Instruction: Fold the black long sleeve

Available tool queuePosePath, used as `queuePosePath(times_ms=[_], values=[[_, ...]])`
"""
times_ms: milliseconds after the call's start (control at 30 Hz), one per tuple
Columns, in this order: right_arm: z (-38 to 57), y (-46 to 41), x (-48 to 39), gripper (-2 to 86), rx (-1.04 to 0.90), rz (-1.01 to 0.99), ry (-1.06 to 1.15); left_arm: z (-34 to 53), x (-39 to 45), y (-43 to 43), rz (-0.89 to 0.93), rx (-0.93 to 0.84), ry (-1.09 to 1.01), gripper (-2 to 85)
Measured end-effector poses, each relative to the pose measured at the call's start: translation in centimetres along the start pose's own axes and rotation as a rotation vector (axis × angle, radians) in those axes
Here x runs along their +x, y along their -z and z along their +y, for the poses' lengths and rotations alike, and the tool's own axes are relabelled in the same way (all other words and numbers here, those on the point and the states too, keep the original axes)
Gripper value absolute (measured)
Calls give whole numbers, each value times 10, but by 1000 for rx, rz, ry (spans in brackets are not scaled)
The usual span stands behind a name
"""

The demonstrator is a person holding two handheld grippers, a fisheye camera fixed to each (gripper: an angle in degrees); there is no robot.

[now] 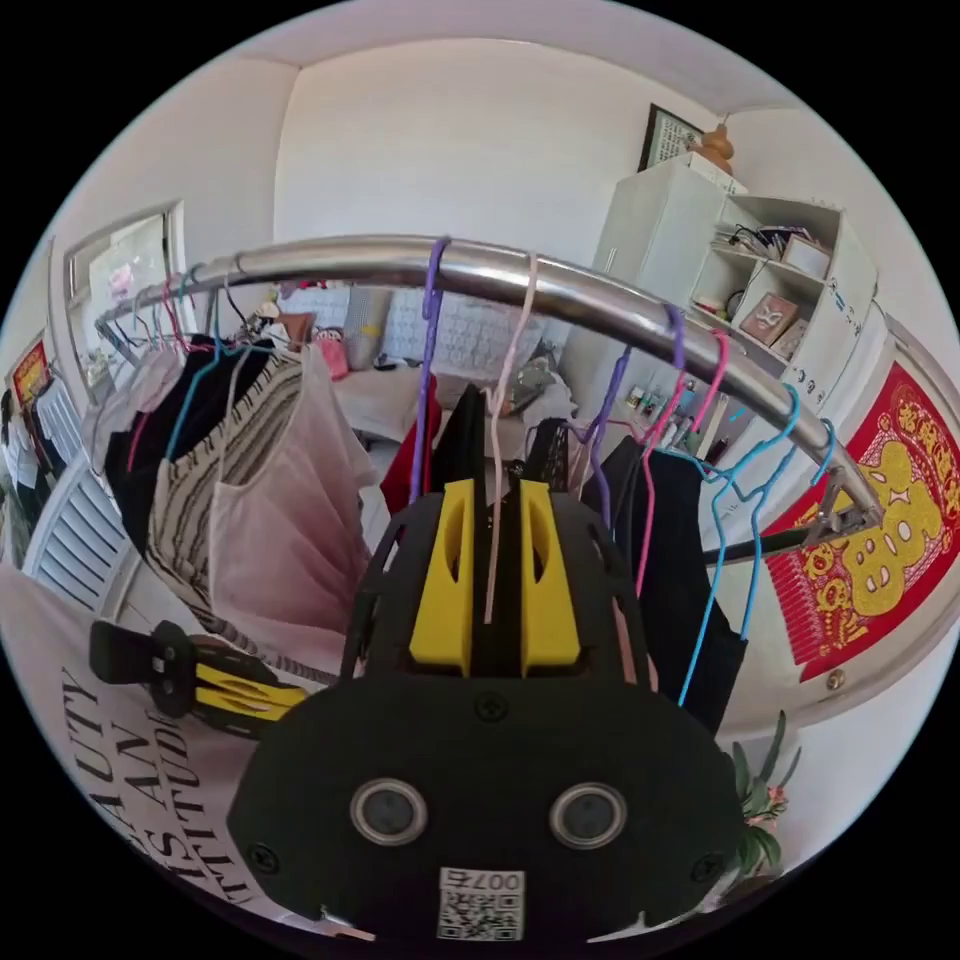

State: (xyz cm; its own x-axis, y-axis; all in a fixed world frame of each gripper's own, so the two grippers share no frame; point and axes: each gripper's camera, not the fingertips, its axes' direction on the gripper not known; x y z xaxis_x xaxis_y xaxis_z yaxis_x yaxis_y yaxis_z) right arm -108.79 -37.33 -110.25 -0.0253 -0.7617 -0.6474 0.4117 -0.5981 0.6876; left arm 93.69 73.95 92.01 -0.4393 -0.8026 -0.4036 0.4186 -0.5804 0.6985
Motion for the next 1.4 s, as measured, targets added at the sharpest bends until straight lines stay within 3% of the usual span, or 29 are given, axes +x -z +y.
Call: queuePosePath(times_ms=[167,467,567,800,967,1233,1400], values=[[-11,5,-3,-2,-7,24,0,-2,-9,9,-19,-30,18,-10],[-38,125,-13,-4,124,171,107,-15,-19,23,-36,-51,65,-9],[-6,151,-13,-4,130,219,98,-26,-15,25,-20,-52,63,-9],[158,251,-5,-4,224,289,-176,-66,9,18,126,3,22,30],[259,344,-37,-4,236,435,-329,-137,65,2,266,76,-81,63],[368,504,-151,-4,81,737,-438,-240,196,-38,450,231,-145,108],[431,591,-228,-3,-19,887,-534,-279,336,-74,799,169,-247,123]])
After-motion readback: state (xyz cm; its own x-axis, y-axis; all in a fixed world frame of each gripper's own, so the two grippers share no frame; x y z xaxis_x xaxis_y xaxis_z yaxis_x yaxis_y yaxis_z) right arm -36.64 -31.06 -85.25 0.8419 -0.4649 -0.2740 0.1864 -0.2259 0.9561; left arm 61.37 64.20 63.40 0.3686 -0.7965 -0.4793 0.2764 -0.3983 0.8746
